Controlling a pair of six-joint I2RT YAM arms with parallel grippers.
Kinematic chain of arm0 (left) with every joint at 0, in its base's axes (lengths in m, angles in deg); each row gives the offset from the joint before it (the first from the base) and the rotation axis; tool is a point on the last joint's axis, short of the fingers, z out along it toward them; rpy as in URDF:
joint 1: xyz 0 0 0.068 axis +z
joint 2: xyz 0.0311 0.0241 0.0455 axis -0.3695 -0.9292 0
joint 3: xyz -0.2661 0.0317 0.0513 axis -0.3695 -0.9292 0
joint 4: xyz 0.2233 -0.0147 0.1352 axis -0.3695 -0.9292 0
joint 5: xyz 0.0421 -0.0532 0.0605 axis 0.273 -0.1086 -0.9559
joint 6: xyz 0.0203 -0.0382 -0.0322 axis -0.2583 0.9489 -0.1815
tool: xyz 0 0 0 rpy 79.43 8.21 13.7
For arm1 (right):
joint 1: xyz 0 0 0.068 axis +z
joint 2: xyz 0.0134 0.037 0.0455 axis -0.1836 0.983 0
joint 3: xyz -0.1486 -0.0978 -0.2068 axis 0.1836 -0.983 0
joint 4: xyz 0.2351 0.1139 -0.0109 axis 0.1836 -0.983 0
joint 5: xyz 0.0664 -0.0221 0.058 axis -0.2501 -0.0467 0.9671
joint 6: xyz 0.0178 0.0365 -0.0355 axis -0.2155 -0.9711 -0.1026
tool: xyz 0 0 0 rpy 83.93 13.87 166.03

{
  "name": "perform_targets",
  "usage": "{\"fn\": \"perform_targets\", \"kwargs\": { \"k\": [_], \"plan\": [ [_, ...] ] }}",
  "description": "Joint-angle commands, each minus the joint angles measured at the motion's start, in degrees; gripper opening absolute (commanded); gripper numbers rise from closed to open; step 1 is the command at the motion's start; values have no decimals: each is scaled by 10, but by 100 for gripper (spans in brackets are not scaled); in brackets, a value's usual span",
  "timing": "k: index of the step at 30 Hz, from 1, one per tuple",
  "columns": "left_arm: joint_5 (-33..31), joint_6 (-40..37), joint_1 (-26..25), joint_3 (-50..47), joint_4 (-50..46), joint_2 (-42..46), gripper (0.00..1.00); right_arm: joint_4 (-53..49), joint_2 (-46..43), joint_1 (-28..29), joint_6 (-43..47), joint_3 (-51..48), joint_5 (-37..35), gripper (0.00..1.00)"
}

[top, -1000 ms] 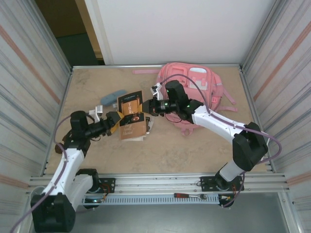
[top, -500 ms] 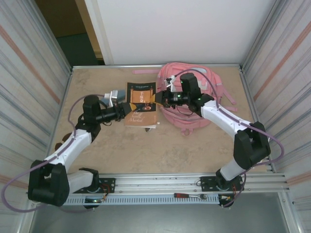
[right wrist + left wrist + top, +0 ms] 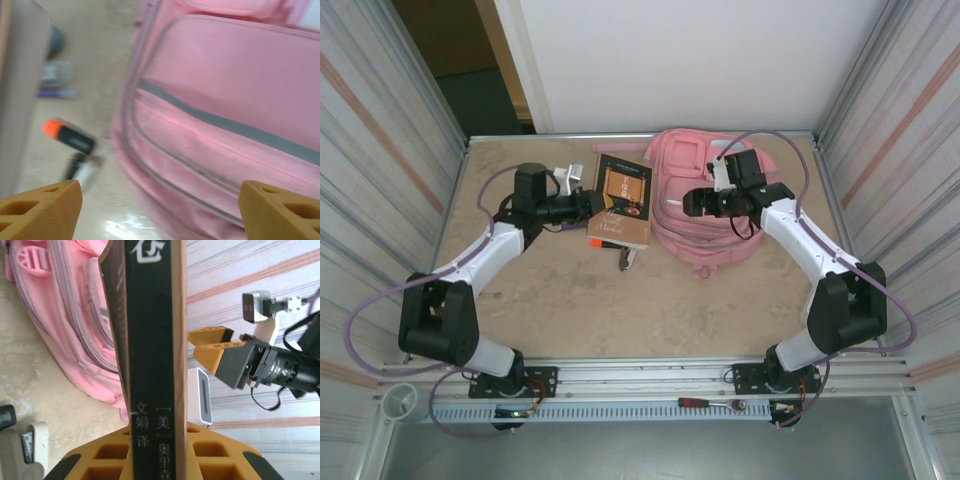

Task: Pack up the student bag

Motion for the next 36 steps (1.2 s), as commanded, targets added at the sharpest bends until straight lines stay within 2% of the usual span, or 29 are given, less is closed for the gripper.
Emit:
{"fn": "perform_targets", "kwargs": {
  "k": [1,6,9,13,17,20,24,29,32,36],
  "plan": [
    [-1,-41,12,46,-26,-27,0,-48,35,22,126,24,-133,83],
    [21,3,29,28,35,-48,0,-60,131,60,196,77,-207,84],
    [17,-6,33,29,22,-48,0,-61,187,72,224,106,-236,84],
    [12,-12,35,32,14,-52,0,-69,230,78,246,142,-251,79],
    [19,-5,35,33,15,-57,0,-70,235,86,267,146,-245,74],
    [20,-3,33,32,9,-47,0,-81,224,100,287,132,-243,79],
    [-9,-22,24,31,-28,-15,0,-78,193,103,296,100,-217,83],
    [-31,-21,12,17,-39,19,0,-77,204,101,301,104,-247,82],
    [-40,-26,3,12,-44,27,0,-61,217,98,297,101,-264,74],
    [-33,-27,-6,13,-46,20,0,-42,219,99,294,100,-267,44]
  ]
}}
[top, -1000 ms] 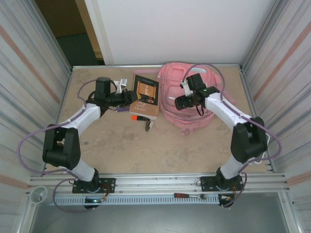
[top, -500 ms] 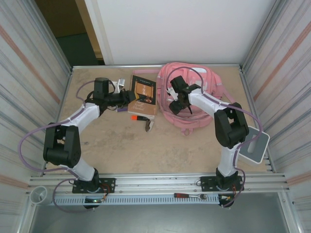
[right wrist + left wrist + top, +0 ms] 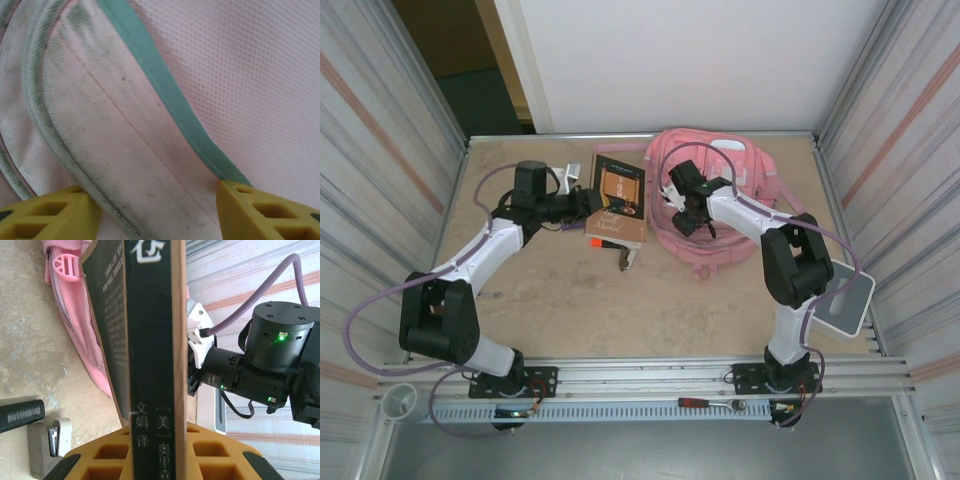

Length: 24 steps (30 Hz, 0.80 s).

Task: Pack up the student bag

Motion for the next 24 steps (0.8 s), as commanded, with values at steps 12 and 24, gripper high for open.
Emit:
{"fn": "perform_targets", "kwargs": {
  "k": [12,24],
  "plan": [
    [36,19,-56,9,-21,-19,0,84,-185,-95,-115,-10,148,0],
    [90,123,-150,133,83,-191,0,47,-162,-175,-175,105,292,0]
  ]
}}
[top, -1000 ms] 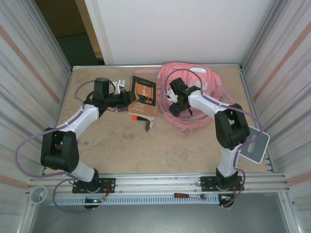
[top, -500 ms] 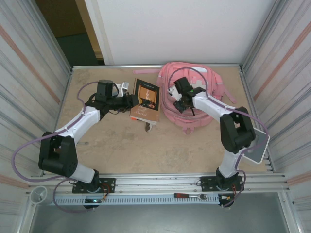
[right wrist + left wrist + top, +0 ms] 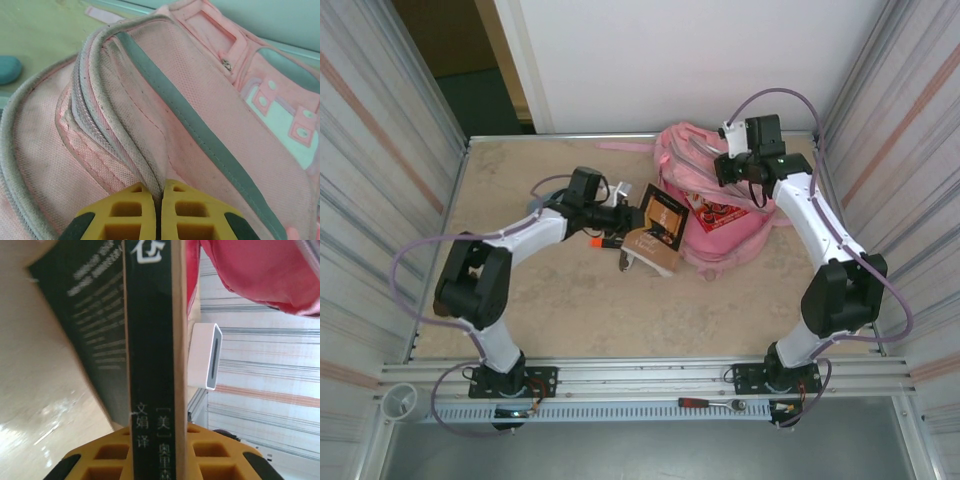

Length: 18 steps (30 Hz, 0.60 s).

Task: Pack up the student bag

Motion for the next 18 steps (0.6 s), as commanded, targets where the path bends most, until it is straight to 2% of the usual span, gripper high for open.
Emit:
{"fn": "perform_targets", "kwargs": {
  "k": [1,5,11,18],
  "plan": [
    [51,63,-24,50,89,-29,0,18,5,-13,-48,52,53,0],
    [60,88,-43,77,114,-63,0,6,25,-29,-70,85,91,0],
    [78,181,-58,105,232,-95,0,20,36,-28,-79,93,125,0],
    [66,188,-60,158,246,-105,0,15,44,-29,-81,99,137,0]
  ]
}}
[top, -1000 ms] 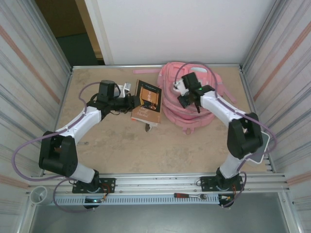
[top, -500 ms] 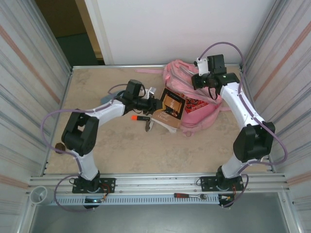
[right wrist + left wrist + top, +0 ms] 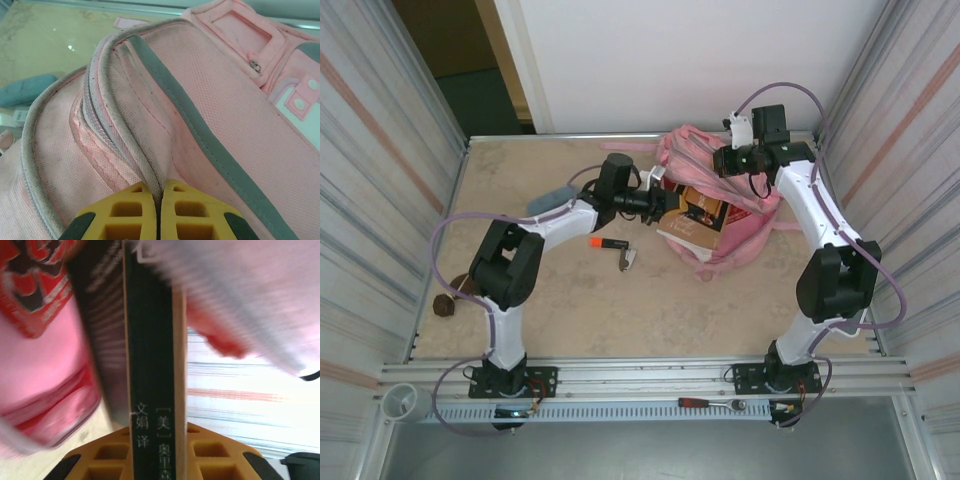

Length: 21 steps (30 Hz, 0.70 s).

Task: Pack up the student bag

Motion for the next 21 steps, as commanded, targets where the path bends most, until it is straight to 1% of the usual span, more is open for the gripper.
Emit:
{"fn": "perform_targets", "kwargs": {
  "k": [1,3,5,11,14,17,21],
  "plan": [
    [20,34,-3,35,91,-7,0,45,-7,-1,-26,41,46,0],
    [17,55,-5,35,127,-23,0,46,-6,-1,-29,41,50,0],
    [3,45,-6,39,121,-42,0,48,-4,-1,-32,41,57,0],
    [-74,-51,-3,73,-16,-102,3,46,6,0,-37,46,86,0],
    [-100,-68,-3,97,-41,-129,3,46,9,0,-37,46,105,0],
    [-116,-70,-3,119,-43,-150,4,47,15,4,-38,47,121,0],
    [-145,-54,-6,137,8,-173,4,42,34,13,-40,61,137,0]
  ]
}}
